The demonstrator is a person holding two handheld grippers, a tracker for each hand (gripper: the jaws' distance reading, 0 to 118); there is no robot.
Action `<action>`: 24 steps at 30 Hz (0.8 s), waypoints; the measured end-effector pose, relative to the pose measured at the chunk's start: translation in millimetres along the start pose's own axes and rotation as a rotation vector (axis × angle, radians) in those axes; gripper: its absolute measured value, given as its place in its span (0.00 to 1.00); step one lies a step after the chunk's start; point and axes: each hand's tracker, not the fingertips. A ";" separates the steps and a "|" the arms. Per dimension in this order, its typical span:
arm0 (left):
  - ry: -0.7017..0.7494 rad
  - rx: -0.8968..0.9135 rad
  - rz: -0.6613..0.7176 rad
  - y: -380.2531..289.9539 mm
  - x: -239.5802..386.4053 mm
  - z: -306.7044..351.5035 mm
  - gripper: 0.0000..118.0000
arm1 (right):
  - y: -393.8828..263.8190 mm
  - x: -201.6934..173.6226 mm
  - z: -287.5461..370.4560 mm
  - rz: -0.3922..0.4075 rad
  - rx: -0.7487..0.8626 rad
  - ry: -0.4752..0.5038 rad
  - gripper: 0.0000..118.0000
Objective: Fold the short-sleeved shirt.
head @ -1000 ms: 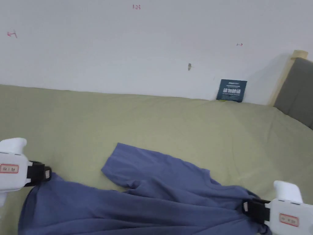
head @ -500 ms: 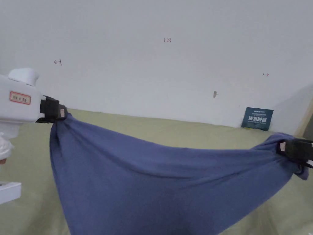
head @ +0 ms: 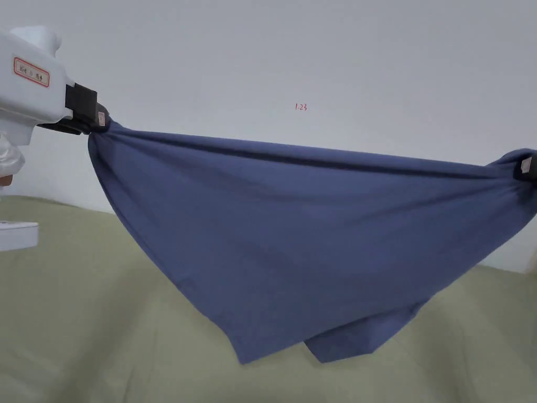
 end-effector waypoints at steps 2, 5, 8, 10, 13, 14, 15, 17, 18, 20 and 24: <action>0.009 0.013 0.009 1.2 1.5 -4.9 0.00 | 6.5 -3.2 -5.5 -0.006 0.020 -0.004 0.08; 0.016 0.019 0.004 -1.6 2.5 -12.7 0.00 | 5.8 -3.2 -13.4 -0.003 0.046 -0.004 0.08; 0.014 0.009 0.019 -20.0 22.4 -6.2 0.00 | -2.1 -1.5 -21.5 -0.002 0.044 -0.007 0.08; 0.008 0.010 0.027 -33.5 24.7 -8.4 0.00 | -15.3 2.1 -26.2 -0.002 0.031 -0.010 0.08; 0.000 0.003 0.039 -50.7 2.6 -28.4 0.00 | -41.5 8.5 -27.5 -0.015 0.001 0.000 0.08; -0.008 -0.008 0.049 -60.6 0.0 -29.1 0.00 | -53.3 10.9 -26.9 -0.017 -0.014 0.002 0.08; -0.012 -0.018 0.061 -71.0 -4.4 -29.2 0.00 | -65.7 13.3 -26.1 -0.013 -0.042 0.006 0.08; -0.017 -0.043 0.075 -92.9 -9.7 -28.1 0.00 | -89.9 18.4 -22.0 0.016 -0.094 0.011 0.08; -0.026 -0.057 0.080 -104.4 -13.4 -28.7 0.00 | -103.9 21.6 -19.4 0.020 -0.118 0.008 0.08; -0.023 -0.090 0.087 -126.4 -21.2 -29.1 0.00 | -130.7 28.5 -11.1 -0.010 -0.144 0.020 0.08; -0.040 -0.177 0.124 -179.8 -30.7 -23.7 0.00 | -185.1 44.2 3.7 -0.104 -0.237 0.001 0.08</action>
